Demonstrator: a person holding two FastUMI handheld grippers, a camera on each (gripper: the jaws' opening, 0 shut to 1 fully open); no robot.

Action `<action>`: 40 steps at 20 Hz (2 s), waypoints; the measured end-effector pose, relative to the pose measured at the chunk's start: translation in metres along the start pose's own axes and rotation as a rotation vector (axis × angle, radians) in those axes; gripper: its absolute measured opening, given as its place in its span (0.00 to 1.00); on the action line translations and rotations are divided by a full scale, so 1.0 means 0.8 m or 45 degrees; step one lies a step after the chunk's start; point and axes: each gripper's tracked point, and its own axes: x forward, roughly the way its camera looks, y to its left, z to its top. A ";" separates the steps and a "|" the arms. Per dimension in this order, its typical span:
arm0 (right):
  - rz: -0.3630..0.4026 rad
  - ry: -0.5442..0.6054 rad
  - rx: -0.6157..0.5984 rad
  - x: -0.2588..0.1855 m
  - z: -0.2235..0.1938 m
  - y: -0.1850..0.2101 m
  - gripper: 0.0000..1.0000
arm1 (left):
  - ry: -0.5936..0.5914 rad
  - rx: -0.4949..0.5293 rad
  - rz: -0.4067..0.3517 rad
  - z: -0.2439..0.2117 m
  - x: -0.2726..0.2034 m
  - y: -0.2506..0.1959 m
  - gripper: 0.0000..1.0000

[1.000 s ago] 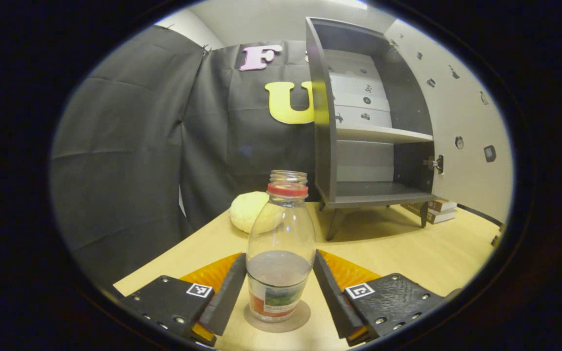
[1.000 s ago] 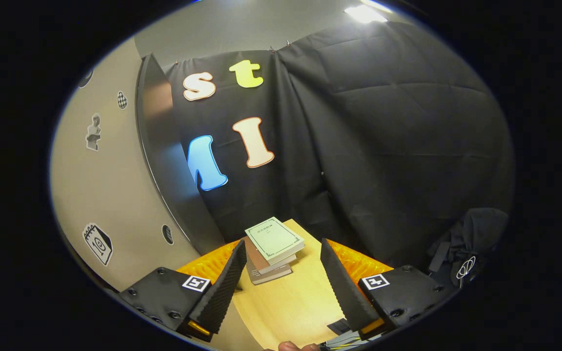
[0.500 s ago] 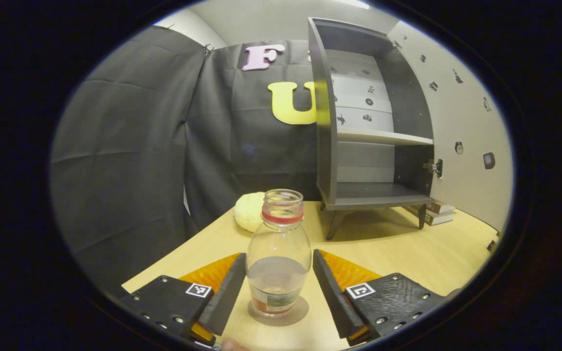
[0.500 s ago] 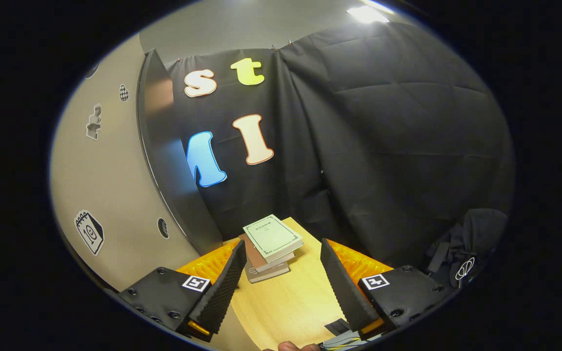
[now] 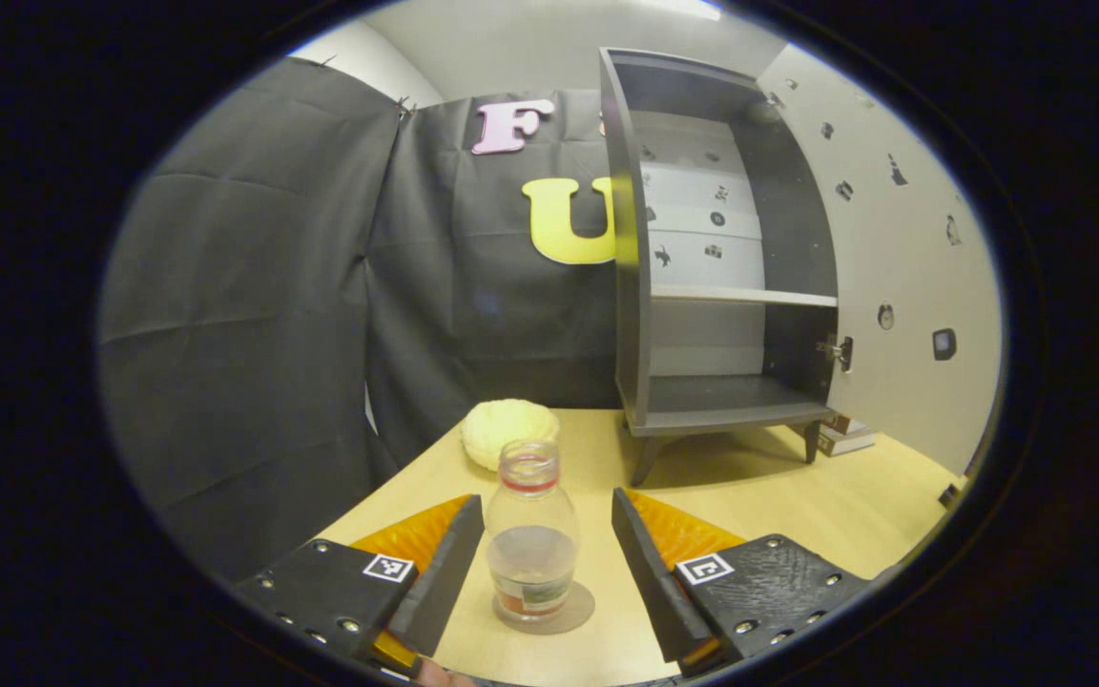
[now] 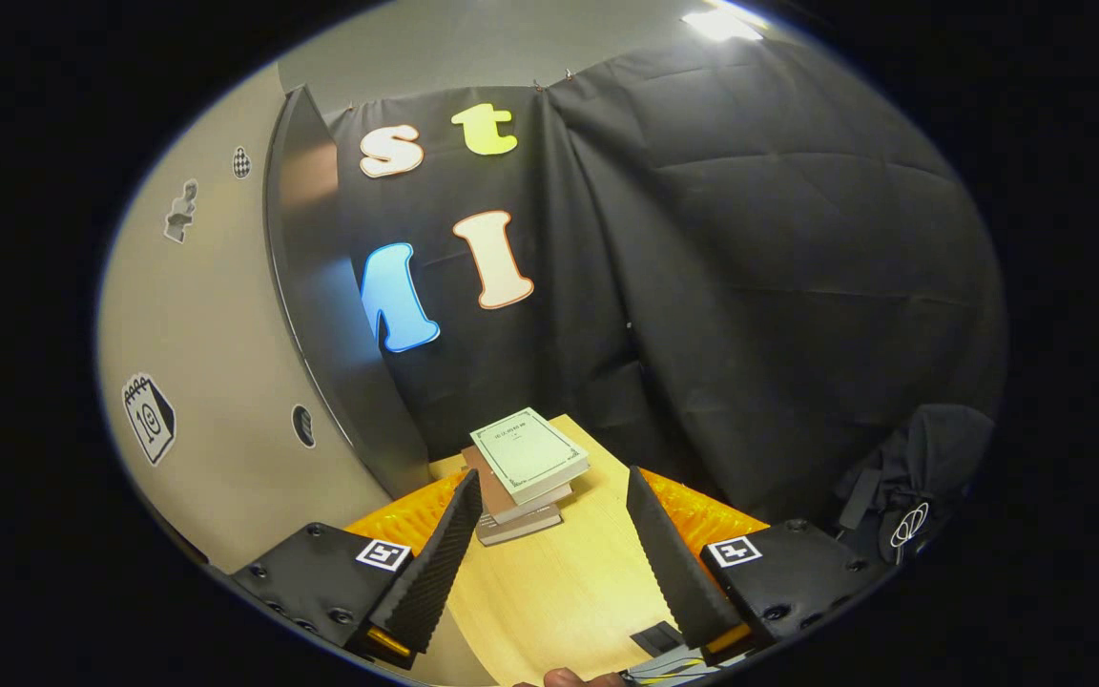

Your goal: Open the cabinet door with the right hand, grasp the bottle in the cabinet with the left hand and place it on the coaster, then close the cabinet door with the right hand.

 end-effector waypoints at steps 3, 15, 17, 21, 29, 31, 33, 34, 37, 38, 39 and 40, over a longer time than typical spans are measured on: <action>0.032 -0.026 -0.016 0.005 0.003 -0.006 0.97 | -0.064 0.025 0.001 0.052 -0.033 -0.008 0.82; 0.509 -0.062 -0.178 -0.029 0.077 0.031 0.97 | -0.096 0.079 0.145 0.204 -0.177 -0.127 0.82; 0.604 -0.060 -0.237 -0.040 0.082 0.049 0.97 | -0.080 0.032 0.154 0.206 -0.202 -0.155 0.82; 0.763 -0.047 -0.332 -0.066 0.089 0.082 0.96 | -0.061 -0.098 0.197 0.213 -0.238 -0.186 0.82; 0.848 -0.069 -0.301 -0.094 0.099 0.132 0.97 | -0.017 -0.230 0.271 0.219 -0.250 -0.137 0.81; 0.836 -0.086 -0.312 -0.102 0.104 0.136 0.97 | -0.013 -0.232 0.289 0.218 -0.248 -0.112 0.81; 0.774 -0.088 -0.315 -0.101 0.105 0.130 0.96 | -0.013 -0.215 0.303 0.221 -0.249 -0.088 0.84; 0.744 -0.086 -0.293 -0.102 0.105 0.130 0.96 | -0.014 -0.206 0.306 0.222 -0.250 -0.078 0.81; 0.732 -0.098 -0.188 -0.112 0.114 0.141 0.95 | -0.007 -0.216 0.289 0.222 -0.242 -0.057 0.84; 0.735 -0.103 -0.167 -0.116 0.114 0.146 0.95 | -0.006 -0.222 0.279 0.223 -0.241 -0.050 0.84; 0.736 -0.101 -0.165 -0.120 0.111 0.153 0.95 | -0.003 -0.223 0.267 0.224 -0.237 -0.046 0.82; 0.742 -0.100 -0.171 -0.125 0.108 0.158 0.95 | -0.002 -0.216 0.259 0.224 -0.233 -0.041 0.84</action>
